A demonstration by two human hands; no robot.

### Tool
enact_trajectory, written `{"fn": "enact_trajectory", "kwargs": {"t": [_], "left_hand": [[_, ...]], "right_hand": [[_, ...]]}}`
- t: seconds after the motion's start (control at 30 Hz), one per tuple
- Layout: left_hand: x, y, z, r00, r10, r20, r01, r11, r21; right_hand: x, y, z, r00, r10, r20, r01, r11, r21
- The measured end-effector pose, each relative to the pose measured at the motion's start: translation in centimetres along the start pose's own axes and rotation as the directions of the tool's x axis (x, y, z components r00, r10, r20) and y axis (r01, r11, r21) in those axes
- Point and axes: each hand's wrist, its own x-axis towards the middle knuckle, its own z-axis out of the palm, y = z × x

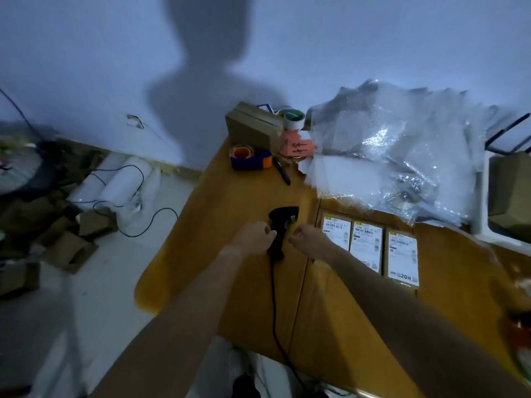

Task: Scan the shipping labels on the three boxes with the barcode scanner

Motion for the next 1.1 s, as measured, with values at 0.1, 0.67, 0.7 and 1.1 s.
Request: {"fn": "enact_trajectory", "kwargs": {"t": [0.1,0.67,0.7,1.1], "left_hand": [[0.3,-0.6,0.8,0.999,-0.050,-0.016,0.048,0.993,-0.109],[2.1,-2.1,4.3,0.939,-0.331,0.091,0.307,0.695,-0.650],[2.1,-2.0,4.2,0.939,-0.335,0.071,0.299,0.702,-0.647],[0.1,-0.4,3.8,0.955,-0.297,0.023,0.231,0.687,-0.689]], "right_hand": [[1.1,-0.4,1.4,0.997,0.063,0.049,-0.067,0.995,0.070],[4.2,-0.1,6.1,0.965,0.256,0.059,-0.258,0.882,0.394],[4.3,-0.1,6.2,0.964,0.258,0.069,-0.263,0.868,0.421],[1.8,0.0,4.3,0.975,0.193,0.108,-0.213,0.695,0.686]]}}
